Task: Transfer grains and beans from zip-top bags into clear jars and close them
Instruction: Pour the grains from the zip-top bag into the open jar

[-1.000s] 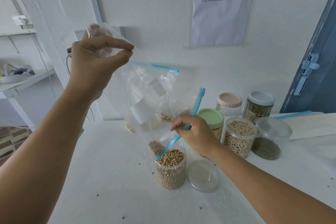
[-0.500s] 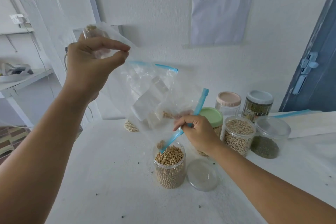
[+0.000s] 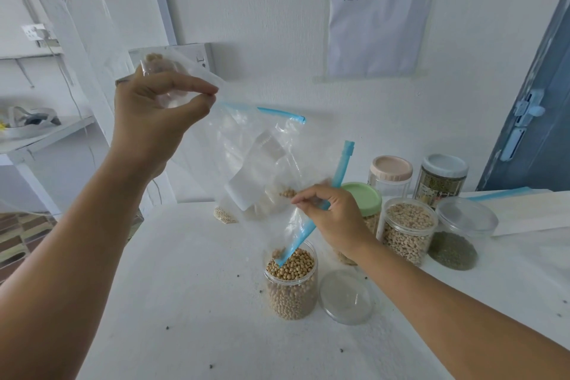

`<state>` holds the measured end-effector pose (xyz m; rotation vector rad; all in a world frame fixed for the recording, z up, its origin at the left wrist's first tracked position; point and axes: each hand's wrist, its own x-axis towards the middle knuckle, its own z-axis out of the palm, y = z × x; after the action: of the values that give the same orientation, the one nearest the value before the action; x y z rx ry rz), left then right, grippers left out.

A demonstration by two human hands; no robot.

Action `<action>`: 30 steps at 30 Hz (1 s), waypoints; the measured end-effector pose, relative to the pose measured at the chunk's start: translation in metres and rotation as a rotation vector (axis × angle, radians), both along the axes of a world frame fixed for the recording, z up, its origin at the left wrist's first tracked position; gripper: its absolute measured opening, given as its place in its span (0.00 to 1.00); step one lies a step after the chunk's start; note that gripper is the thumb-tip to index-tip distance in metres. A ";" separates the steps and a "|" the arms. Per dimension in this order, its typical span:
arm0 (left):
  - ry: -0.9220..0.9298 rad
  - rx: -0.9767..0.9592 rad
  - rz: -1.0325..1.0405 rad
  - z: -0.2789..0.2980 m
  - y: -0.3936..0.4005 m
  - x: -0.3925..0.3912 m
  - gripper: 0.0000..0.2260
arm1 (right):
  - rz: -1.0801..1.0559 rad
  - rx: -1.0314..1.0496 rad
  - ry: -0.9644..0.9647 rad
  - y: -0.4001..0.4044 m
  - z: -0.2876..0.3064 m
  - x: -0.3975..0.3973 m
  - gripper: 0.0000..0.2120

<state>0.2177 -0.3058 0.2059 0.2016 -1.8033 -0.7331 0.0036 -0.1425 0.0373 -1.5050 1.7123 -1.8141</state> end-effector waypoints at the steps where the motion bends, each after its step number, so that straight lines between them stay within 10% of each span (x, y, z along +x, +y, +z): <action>1: 0.000 0.007 0.000 -0.001 0.000 0.001 0.11 | -0.011 -0.015 0.020 -0.002 0.000 -0.001 0.11; 23: 0.030 -0.054 0.001 0.015 0.018 -0.023 0.11 | -0.038 0.102 0.380 0.005 -0.014 -0.005 0.09; 30: 0.018 -0.055 0.011 0.014 0.016 -0.026 0.09 | -0.019 0.135 0.308 0.004 -0.025 -0.013 0.24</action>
<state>0.1921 -0.2895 0.2204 0.1676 -1.8018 -0.6751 -0.0090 -0.1383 0.0124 -1.7880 1.9459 -1.4997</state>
